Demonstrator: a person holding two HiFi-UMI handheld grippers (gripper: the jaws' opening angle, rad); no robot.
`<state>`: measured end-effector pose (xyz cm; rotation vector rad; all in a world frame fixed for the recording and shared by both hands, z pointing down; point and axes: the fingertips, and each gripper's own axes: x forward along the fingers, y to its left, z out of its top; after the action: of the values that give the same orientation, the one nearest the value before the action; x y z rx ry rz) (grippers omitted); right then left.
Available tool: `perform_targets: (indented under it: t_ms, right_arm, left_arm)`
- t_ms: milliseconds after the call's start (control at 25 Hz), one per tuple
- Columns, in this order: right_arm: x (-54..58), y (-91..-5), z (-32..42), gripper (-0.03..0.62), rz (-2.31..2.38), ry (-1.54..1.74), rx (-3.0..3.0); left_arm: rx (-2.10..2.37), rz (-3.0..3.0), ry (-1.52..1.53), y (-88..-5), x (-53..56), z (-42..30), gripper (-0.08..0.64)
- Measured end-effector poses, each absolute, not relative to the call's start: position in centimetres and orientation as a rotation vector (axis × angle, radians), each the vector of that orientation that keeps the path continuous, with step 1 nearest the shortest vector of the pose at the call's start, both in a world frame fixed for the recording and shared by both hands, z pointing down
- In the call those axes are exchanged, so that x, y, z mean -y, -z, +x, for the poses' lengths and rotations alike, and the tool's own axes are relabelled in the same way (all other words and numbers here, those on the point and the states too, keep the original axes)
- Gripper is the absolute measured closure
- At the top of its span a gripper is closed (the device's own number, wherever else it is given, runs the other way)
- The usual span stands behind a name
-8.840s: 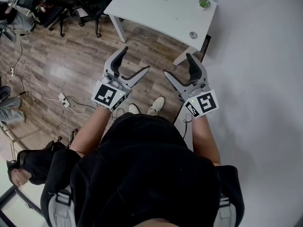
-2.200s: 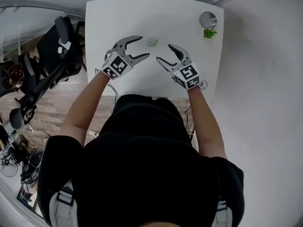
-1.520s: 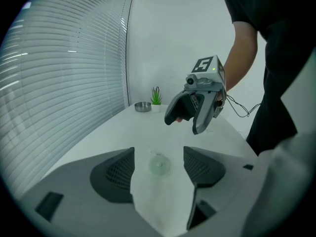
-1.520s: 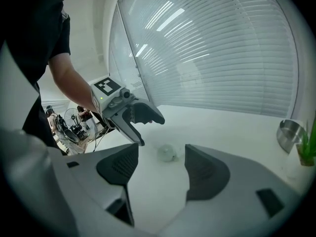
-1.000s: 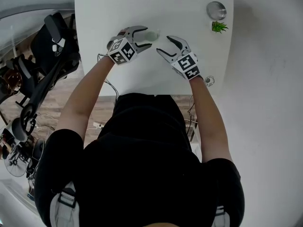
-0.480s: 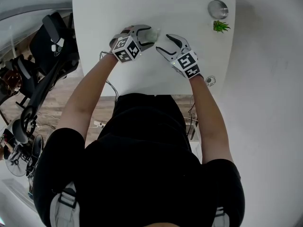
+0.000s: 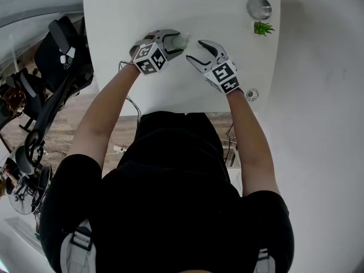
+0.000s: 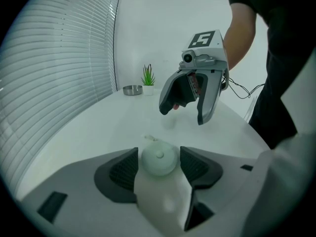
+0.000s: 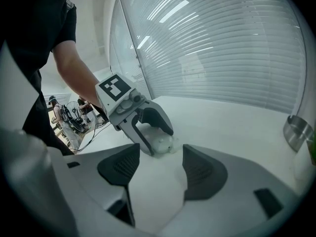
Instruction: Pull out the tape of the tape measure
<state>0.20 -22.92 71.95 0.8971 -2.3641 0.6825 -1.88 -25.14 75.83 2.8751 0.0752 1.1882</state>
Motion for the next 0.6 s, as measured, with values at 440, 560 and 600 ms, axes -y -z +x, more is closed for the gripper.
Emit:
perform_targets:
  t_ms: [440,560,600]
  right_arm:
    - [22.8,-71.1,0.2,0.327,0.939,-0.678,2.377]
    - [23.1,-70.3,0.3,0.331,0.962,-0.679,2.389]
    - [23.2,-70.0,0.3,0.331,0.974,-0.679,2.389]
  left_arm:
    - [-0.128,2.892,-1.212,-75.2,24.6,-1.6,0.333]
    - [-0.122,2.921,-1.19,-73.4,24.5,-1.1,0.333]
    - [-0.122,2.93,-1.184,-72.7,24.5,-1.0,0.333]
